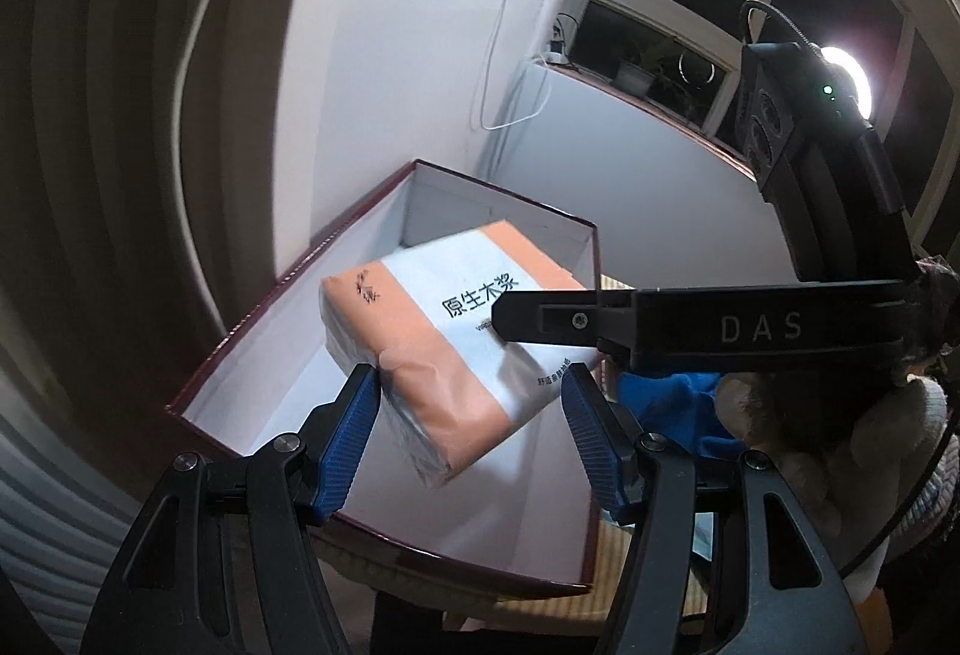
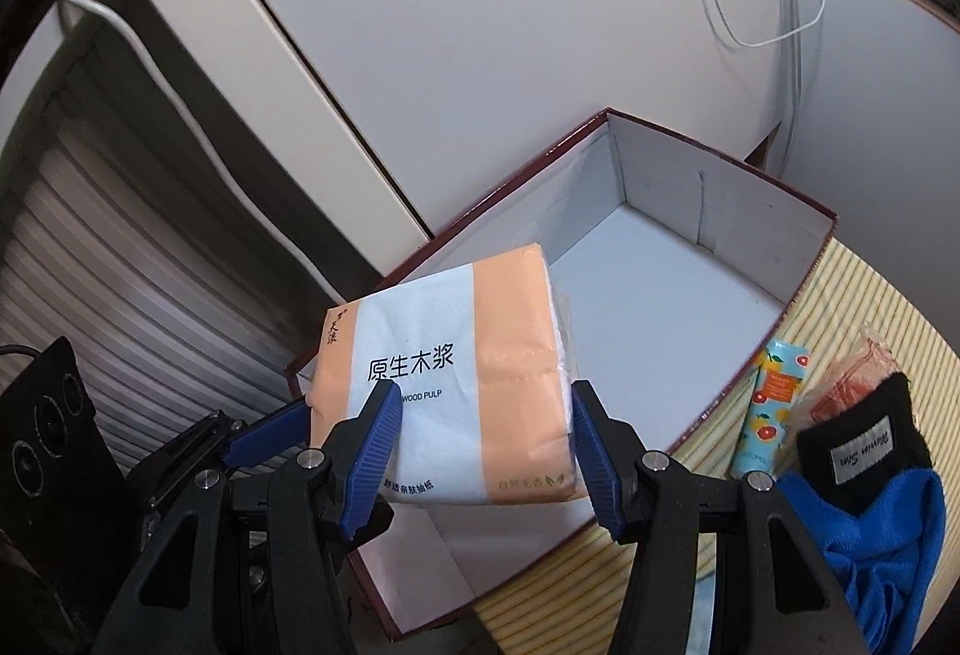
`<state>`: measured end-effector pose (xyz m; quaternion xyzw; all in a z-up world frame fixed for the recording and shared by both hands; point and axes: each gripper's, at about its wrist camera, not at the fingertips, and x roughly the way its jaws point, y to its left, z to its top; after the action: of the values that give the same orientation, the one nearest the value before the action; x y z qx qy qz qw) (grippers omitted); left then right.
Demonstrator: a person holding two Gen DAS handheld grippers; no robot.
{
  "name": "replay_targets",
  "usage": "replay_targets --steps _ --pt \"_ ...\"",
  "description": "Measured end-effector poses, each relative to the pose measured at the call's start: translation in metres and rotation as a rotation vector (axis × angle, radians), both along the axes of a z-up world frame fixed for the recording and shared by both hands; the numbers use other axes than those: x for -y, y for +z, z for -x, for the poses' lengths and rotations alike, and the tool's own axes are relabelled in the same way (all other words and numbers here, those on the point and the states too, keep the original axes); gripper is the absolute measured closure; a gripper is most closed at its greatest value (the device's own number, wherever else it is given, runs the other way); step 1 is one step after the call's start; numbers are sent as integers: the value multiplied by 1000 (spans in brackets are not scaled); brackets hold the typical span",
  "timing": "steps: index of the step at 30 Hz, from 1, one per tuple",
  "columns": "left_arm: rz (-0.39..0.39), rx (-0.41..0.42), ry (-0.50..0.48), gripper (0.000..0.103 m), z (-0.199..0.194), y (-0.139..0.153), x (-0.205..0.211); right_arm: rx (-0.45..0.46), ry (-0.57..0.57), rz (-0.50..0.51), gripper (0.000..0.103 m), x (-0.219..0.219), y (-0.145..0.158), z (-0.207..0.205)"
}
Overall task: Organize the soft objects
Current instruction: 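Open the right gripper to drop the tissue pack into the shoebox, then move the right gripper to the blue towel and pinch it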
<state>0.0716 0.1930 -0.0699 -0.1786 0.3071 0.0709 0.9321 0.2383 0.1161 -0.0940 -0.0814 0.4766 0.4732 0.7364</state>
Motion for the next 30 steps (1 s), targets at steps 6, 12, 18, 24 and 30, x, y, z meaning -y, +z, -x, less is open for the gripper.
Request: replay_targets --steps 6,12,18,24,30 --pt "-9 7 17 42 -1 -2 -3 25 -13 5 50 2 3 5" --pt "-8 29 12 42 4 0 -1 34 -25 -1 50 18 6 4" --pt "12 59 3 42 16 6 7 31 -53 -20 50 50 17 0" --pt "10 75 -50 42 22 7 30 28 -101 -38 50 105 27 -5" --pt "9 61 -127 42 22 1 61 5 -176 -43 50 174 21 -8"
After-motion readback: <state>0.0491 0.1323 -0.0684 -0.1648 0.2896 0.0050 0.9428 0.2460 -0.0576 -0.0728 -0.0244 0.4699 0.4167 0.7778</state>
